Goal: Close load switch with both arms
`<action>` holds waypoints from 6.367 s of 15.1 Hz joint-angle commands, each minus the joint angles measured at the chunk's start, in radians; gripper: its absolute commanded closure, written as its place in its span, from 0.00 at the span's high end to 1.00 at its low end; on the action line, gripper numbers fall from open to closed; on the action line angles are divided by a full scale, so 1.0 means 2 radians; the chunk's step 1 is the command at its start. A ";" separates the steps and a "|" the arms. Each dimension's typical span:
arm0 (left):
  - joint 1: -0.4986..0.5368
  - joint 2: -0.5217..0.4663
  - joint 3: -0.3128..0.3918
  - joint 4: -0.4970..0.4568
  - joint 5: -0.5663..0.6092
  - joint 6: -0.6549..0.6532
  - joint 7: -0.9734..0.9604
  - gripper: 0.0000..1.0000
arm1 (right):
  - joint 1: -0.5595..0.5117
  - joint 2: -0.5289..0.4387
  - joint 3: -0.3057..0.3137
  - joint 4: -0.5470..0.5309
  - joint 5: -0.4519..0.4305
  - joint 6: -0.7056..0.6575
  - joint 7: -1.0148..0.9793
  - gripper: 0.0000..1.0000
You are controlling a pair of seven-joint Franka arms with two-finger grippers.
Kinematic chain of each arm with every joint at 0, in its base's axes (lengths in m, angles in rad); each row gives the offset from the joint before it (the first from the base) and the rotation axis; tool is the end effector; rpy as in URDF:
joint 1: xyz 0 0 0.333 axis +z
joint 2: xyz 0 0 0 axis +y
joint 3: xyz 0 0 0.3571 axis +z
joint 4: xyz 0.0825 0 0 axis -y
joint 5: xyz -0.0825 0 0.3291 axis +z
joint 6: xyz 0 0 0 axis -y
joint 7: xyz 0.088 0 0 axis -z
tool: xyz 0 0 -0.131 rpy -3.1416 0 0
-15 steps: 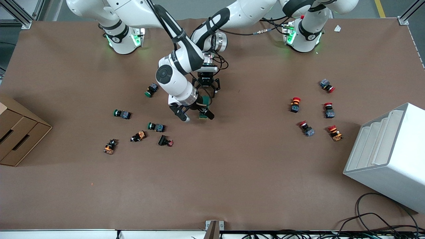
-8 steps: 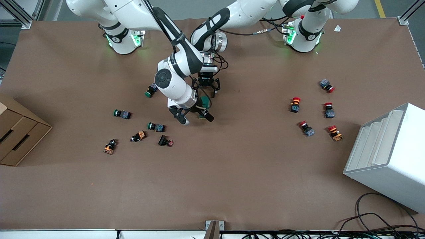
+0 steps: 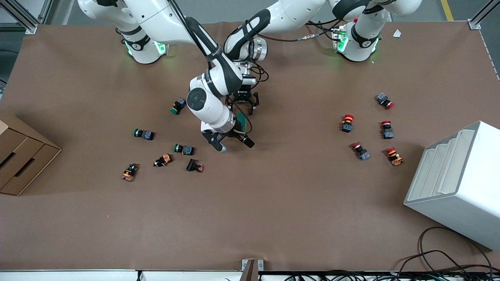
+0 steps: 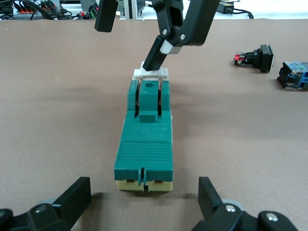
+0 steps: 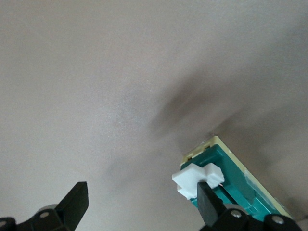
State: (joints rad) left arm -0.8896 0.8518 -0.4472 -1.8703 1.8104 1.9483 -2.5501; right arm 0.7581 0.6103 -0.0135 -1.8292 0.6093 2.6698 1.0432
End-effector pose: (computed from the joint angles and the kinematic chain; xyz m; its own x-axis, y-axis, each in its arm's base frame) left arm 0.2493 -0.5622 0.1416 0.5099 -0.0111 0.8601 -0.0511 -0.9985 0.0174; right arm 0.4925 0.4407 0.2708 0.6946 -0.6749 -0.2491 -0.7182 -0.6306 -0.2941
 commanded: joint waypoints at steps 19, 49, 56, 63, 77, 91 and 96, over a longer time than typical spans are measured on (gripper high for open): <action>0.001 -0.003 -0.007 0.015 -0.067 0.014 0.051 0.98 | -0.180 -0.083 -0.032 0.038 -0.127 -0.280 -0.281 1.00; 0.393 -0.304 0.016 0.174 -0.783 -0.040 0.824 1.00 | -0.393 -0.118 -0.035 0.347 -0.256 -0.707 -0.537 1.00; 0.438 -0.367 0.080 0.174 -0.841 -0.113 1.045 1.00 | -0.387 -0.179 -0.032 0.301 -0.274 -0.691 -0.540 1.00; 0.438 -0.420 0.178 0.172 -0.902 -0.185 1.224 1.00 | -0.372 -0.237 -0.031 0.240 -0.308 -0.672 -0.538 1.00; 0.411 -0.497 0.224 0.119 -0.940 -0.238 1.292 1.00 | -0.387 -0.357 -0.001 0.123 -0.309 -0.629 -0.539 1.00; 0.412 -0.492 0.198 0.129 -0.894 -0.237 1.235 1.00 | -0.394 -0.354 -0.002 0.129 -0.302 -0.632 -0.537 1.00; 0.412 -0.494 0.199 0.129 -0.896 -0.237 1.246 1.00 | -0.393 -0.354 -0.002 0.129 -0.297 -0.635 -0.536 1.00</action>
State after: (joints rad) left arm -0.0636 -0.1197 -0.0497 -1.6113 0.0043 1.4777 -0.0658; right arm -0.0080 -0.0754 -0.0351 -1.5486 0.0082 1.3966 -0.0300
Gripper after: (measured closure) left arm 0.000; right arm 0.000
